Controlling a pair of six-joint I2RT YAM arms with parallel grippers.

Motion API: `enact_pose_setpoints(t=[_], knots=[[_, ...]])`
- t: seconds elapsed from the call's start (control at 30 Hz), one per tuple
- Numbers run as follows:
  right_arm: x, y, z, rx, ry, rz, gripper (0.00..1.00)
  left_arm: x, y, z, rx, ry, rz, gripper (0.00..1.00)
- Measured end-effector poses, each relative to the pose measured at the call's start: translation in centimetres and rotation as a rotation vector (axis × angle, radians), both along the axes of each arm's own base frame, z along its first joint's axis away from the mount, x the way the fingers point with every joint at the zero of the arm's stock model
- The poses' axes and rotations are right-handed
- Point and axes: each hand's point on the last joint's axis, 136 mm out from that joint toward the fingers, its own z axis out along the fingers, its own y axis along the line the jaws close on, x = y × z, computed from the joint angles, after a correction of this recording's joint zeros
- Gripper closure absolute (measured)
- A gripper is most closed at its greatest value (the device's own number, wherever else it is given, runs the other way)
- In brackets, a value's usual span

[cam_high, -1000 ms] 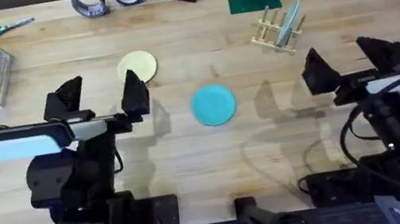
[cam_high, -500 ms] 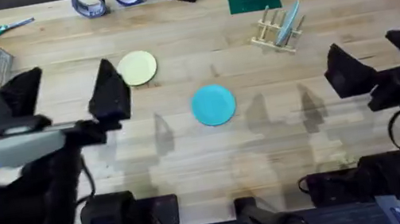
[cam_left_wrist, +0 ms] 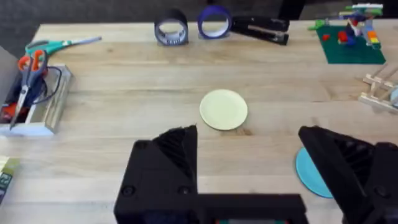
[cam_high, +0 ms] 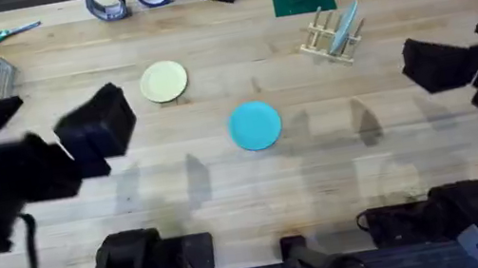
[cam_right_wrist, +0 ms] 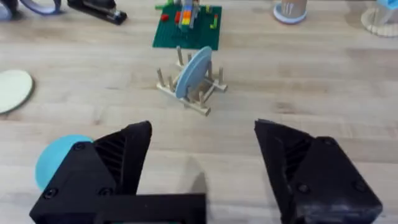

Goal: Pick up the plates from the table one by one and place each into a slot on the dish rack.

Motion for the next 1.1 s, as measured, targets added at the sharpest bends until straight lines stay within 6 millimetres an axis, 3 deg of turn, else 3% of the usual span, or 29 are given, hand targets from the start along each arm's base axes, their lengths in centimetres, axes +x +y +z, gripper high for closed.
enact_pose_setpoints(t=[0.3, 0.6, 0.63, 1.1], knots=[[1.4, 0.1, 1.9, 0.001, 0.21, 0.003, 0.007, 1.2, 0.0, 1.8, -0.054, 0.251, 0.031, 0.007], [1.2, 0.1, 2.5, 0.002, 0.434, 0.004, 0.006, 2.4, 0.0, 0.7, -0.074, 0.547, 0.057, 0.008], [1.0, 0.1, 2.4, 0.003, 0.517, 0.005, 0.007, 3.5, 0.0, -0.2, -0.075, 0.629, 0.062, 0.008], [1.3, 0.1, 2.2, 0.002, 0.545, 0.005, 0.007, 4.9, 0.0, -1.9, -0.073, 0.72, 0.066, 0.008]])
